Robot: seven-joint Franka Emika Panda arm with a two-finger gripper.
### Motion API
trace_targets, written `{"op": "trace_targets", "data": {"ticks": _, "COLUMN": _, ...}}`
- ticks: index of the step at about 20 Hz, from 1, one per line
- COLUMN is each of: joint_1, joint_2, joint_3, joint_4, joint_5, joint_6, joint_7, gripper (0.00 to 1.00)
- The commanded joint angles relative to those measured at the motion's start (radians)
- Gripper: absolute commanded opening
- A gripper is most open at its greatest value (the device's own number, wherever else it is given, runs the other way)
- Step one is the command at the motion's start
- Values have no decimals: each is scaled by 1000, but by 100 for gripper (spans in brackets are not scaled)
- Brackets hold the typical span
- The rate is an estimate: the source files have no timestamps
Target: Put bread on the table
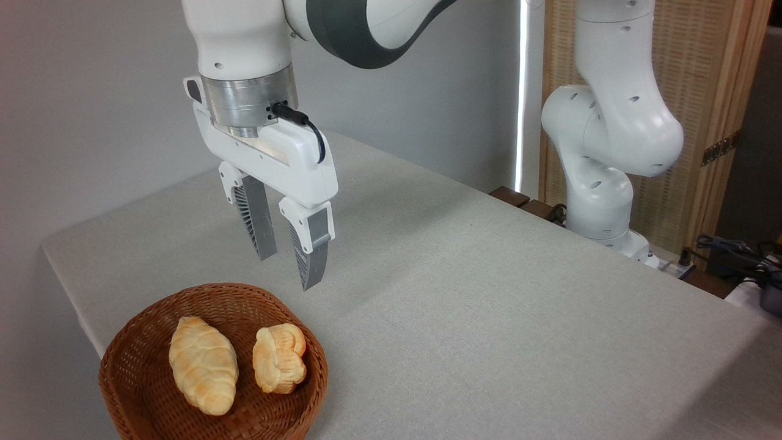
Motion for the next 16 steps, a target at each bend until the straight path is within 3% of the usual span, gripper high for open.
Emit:
{"op": "trace_targets", "data": {"ticks": 1, "joint_1": 0, "joint_2": -8, "joint_3": 7, "joint_4": 7, "joint_5": -18, "joint_6": -22, "joint_7": 8, "gripper": 100}}
{"op": "trace_targets", "data": {"ticks": 16, "joint_1": -2, "joint_2": 12, "joint_3": 4, "joint_4": 4, "joint_5": -17, "joint_6": -6, "joint_7": 10, "gripper": 100}}
